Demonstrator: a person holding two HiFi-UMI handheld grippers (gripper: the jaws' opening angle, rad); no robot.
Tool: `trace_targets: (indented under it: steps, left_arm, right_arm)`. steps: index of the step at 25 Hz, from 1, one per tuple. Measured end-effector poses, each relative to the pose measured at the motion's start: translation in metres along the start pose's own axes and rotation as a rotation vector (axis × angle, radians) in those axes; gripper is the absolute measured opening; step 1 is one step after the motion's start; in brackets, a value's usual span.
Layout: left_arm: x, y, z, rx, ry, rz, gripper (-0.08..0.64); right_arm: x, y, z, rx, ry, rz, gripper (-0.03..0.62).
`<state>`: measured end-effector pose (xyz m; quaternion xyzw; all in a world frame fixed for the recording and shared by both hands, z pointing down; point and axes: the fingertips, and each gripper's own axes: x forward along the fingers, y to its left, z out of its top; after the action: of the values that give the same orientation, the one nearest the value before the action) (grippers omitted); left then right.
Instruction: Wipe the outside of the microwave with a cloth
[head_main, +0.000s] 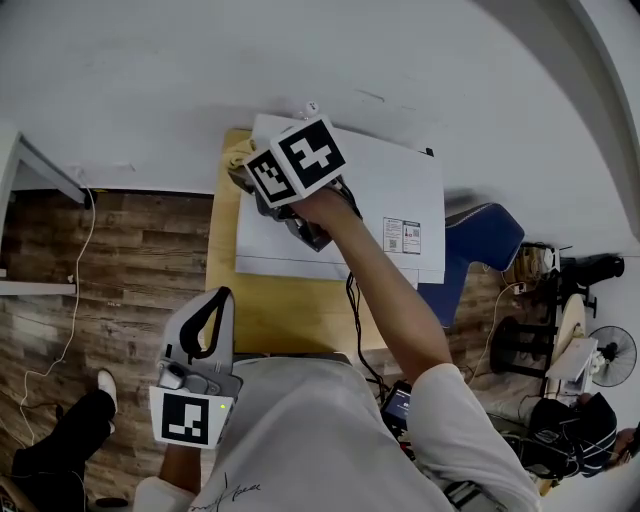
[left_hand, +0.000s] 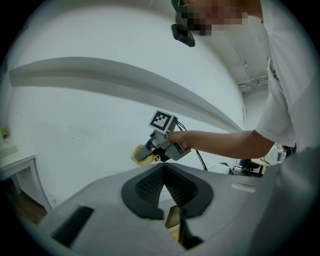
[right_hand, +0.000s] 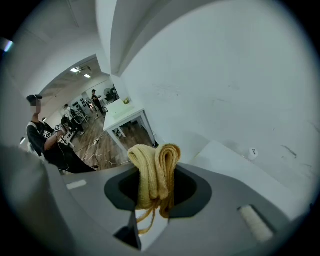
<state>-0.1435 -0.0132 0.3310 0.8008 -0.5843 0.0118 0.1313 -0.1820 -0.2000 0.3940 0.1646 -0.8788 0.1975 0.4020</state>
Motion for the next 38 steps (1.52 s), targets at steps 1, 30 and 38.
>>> trace_targets:
  steps: [1, 30, 38]
  left_arm:
    - [0.0, 0.0, 0.0, 0.006, -0.001, -0.002, -0.005]
    - [0.032, -0.076, -0.003, 0.111, 0.041, -0.14, -0.005]
    - [0.027, -0.068, -0.006, 0.13, 0.045, -0.127, -0.005]
  right_arm:
    - [-0.004, 0.002, 0.0, -0.015, -0.004, -0.005, 0.123]
    - [-0.212, -0.189, -0.162, 0.175, 0.03, -0.445, 0.123]
    - [-0.255, -0.239, -0.217, 0.247, 0.086, -0.565, 0.123]
